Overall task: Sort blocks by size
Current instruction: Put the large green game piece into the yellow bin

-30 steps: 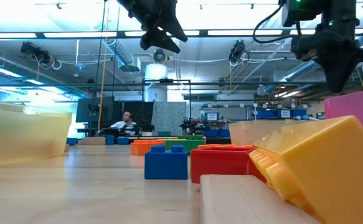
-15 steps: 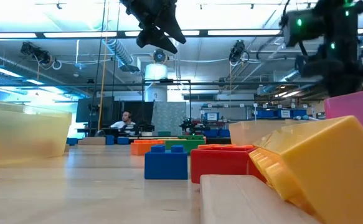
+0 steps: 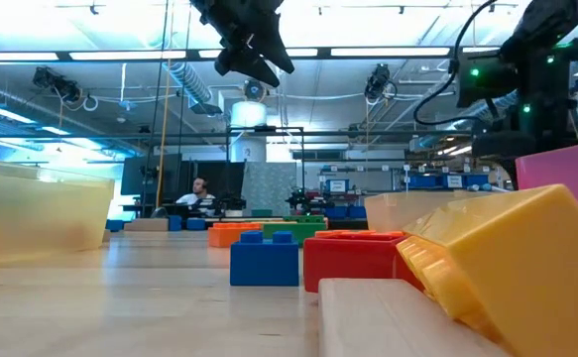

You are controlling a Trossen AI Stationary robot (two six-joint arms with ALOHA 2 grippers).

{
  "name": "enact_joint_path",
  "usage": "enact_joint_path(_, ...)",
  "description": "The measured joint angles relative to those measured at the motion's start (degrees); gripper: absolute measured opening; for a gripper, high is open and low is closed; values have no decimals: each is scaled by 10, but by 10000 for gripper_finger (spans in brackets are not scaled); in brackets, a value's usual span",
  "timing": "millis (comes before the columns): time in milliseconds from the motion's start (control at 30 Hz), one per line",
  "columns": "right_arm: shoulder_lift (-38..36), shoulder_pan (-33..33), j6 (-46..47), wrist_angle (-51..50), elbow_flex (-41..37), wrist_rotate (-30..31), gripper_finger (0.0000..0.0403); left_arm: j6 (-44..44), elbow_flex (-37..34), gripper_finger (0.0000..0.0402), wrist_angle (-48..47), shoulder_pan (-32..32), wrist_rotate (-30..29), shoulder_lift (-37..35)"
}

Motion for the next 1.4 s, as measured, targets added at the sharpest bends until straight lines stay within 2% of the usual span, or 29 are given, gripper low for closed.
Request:
enact_joint_path(267, 0, -54, -2, 18, -25, 9, 320, 0, 0, 248, 0, 0, -12, 0)
enact_joint_path(467, 0, -66, 1, 78, -33, -10, 361, 1, 0, 248, 0, 0, -15, 0)
enact_joint_path(767, 0, -66, 11, 103, -33, -69, 370, 2, 0, 248, 0, 0, -28, 0)
enact_joint_path(900, 0, -66, 25, 114, -33, -53, 367, 2, 0, 248, 0, 0, -30, 0)
enact_joint_path(1100, 5, -66, 27, 115, -33, 5, 366, 2, 0, 248, 0, 0, -34, 0)
enact_joint_path(1400, 86, -65, 27, 157, -35, -5, 366, 2, 0, 248, -3, 0, -34, 0)
